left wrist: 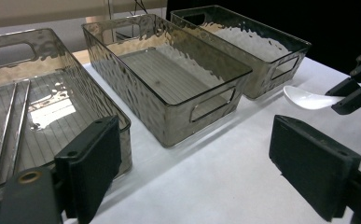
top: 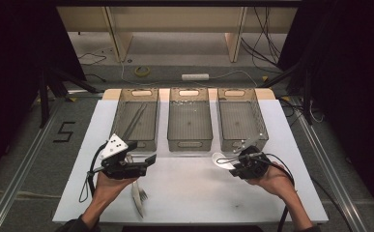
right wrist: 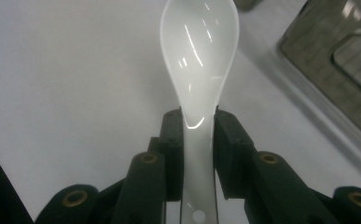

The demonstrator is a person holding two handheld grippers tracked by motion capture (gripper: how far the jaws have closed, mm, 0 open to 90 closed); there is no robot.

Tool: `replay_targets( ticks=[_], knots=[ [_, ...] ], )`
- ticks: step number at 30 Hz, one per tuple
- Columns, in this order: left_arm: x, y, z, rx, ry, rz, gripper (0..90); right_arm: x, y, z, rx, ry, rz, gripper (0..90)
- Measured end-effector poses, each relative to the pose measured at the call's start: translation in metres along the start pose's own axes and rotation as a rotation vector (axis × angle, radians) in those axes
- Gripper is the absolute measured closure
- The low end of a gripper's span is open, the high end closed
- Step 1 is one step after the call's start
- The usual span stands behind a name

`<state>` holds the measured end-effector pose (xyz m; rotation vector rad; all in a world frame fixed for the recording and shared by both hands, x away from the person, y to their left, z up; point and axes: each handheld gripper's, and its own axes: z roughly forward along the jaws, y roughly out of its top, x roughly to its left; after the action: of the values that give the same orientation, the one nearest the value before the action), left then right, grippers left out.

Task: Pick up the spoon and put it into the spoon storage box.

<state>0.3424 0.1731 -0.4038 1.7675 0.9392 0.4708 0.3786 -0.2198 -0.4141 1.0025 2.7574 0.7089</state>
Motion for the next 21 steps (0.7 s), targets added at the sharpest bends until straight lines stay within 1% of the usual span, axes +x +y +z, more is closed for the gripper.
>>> replay_targets(
  ticks=[4,8,10,11,17,21],
  knots=[
    [0.001,0.000,-0.001,-0.016,-0.007,-0.010,16.5,-0.001,0.014,-0.003,-0.029,-0.007,-0.013,75.1],
    [0.001,0.000,-0.001,-0.016,-0.005,-0.011,16.5,-0.005,0.032,-0.005,-0.054,-0.013,-0.021,75.1],
    [0.001,0.000,-0.002,-0.016,-0.004,-0.010,16.5,-0.007,0.041,-0.005,-0.068,-0.018,-0.016,75.1],
    [0.001,0.000,-0.002,-0.016,-0.004,-0.010,16.5,-0.008,0.046,-0.004,-0.080,-0.020,-0.024,75.2],
    [0.002,0.000,-0.002,-0.016,-0.003,-0.010,16.5,-0.013,0.072,0.001,-0.086,-0.024,-0.018,75.2],
    [0.002,0.000,-0.002,-0.017,0.001,-0.012,16.5,-0.019,0.086,0.004,-0.102,-0.030,-0.005,75.2]
  ],
)
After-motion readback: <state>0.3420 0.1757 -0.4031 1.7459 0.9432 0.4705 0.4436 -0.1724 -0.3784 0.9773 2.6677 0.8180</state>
